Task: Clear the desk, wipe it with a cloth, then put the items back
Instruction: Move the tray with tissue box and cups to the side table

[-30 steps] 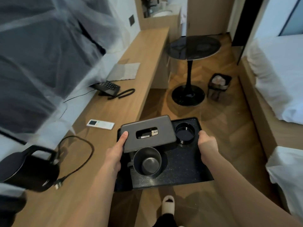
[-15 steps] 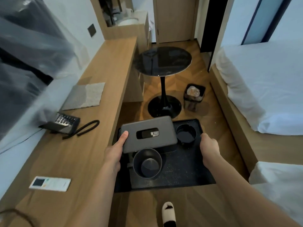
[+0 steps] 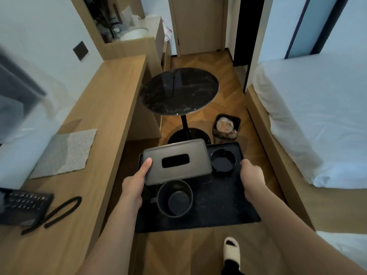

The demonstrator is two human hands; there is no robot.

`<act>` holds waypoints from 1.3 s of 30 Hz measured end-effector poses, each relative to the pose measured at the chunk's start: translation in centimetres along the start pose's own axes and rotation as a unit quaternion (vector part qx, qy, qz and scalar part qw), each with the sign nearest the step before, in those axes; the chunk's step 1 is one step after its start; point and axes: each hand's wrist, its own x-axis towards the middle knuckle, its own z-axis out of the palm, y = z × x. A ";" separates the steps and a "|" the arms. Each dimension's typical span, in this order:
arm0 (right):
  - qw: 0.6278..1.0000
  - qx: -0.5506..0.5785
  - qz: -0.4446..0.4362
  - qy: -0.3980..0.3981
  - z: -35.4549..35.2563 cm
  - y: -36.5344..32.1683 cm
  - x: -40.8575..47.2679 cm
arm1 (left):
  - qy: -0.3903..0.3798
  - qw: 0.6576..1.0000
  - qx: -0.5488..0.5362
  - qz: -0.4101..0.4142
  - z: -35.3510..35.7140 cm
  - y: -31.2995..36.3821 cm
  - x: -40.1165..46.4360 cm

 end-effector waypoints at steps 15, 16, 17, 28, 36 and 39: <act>0.999 -0.021 -0.011 -0.023 5.7 -14.8 16.6 | 0.034 0.999 -0.017 -0.006 14.2 11.9 11.6; 0.999 -0.027 -0.013 -0.019 6.4 -15.6 17.6 | 0.032 0.999 -0.018 -0.007 14.8 12.7 12.8; 0.999 -0.028 -0.017 -0.015 7.2 -16.4 18.7 | 0.030 0.999 -0.018 -0.008 15.4 13.5 14.0; 0.999 -0.024 -0.034 -0.002 16.5 -25.4 28.7 | 0.009 1.000 0.000 -0.001 19.8 23.3 27.3; 0.999 -0.042 -0.009 -0.023 20.9 -29.8 35.2 | 0.020 0.999 0.003 -0.031 23.3 26.6 34.9; 0.998 -0.042 -0.018 -0.047 22.9 -32.1 38.4 | 0.033 0.999 0.002 -0.028 24.7 28.2 37.7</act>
